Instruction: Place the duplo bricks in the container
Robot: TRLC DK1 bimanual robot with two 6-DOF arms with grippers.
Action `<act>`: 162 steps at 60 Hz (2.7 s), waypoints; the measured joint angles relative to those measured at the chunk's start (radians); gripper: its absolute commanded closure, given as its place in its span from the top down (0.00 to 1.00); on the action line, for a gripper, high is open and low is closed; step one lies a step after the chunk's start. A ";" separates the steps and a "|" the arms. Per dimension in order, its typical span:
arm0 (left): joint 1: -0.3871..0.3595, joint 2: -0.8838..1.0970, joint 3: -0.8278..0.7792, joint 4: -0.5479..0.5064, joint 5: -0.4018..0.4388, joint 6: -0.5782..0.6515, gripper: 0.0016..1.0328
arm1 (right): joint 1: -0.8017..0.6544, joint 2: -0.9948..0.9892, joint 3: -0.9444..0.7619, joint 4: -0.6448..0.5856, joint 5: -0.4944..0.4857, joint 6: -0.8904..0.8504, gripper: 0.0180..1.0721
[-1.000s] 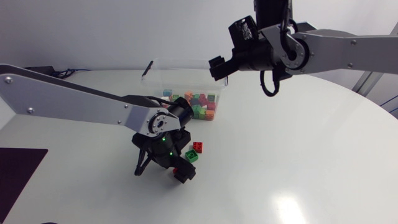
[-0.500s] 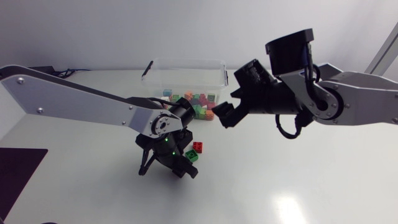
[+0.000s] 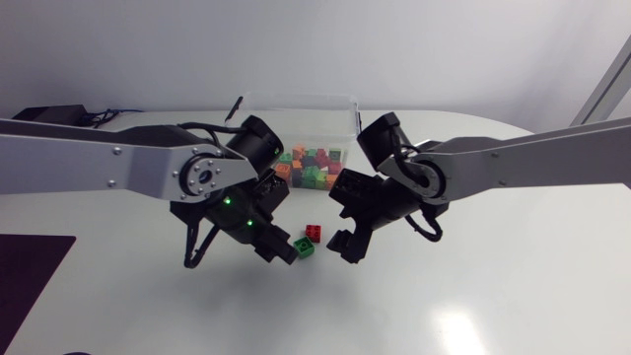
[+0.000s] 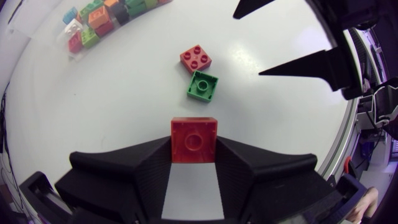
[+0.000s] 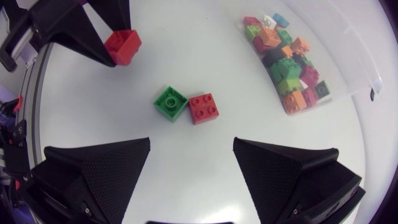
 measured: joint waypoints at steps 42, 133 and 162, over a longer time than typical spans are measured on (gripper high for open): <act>0.158 -0.185 -0.008 0.116 0.001 0.163 0.33 | 0.039 0.322 0.350 -0.246 0.106 -0.219 0.89; 0.356 0.330 0.604 0.409 0.169 0.131 0.85 | 0.060 0.183 0.496 -0.504 0.111 -0.255 0.21; 0.351 0.235 0.452 0.319 0.143 0.266 0.95 | -0.029 0.082 0.554 -0.501 0.068 -0.182 0.21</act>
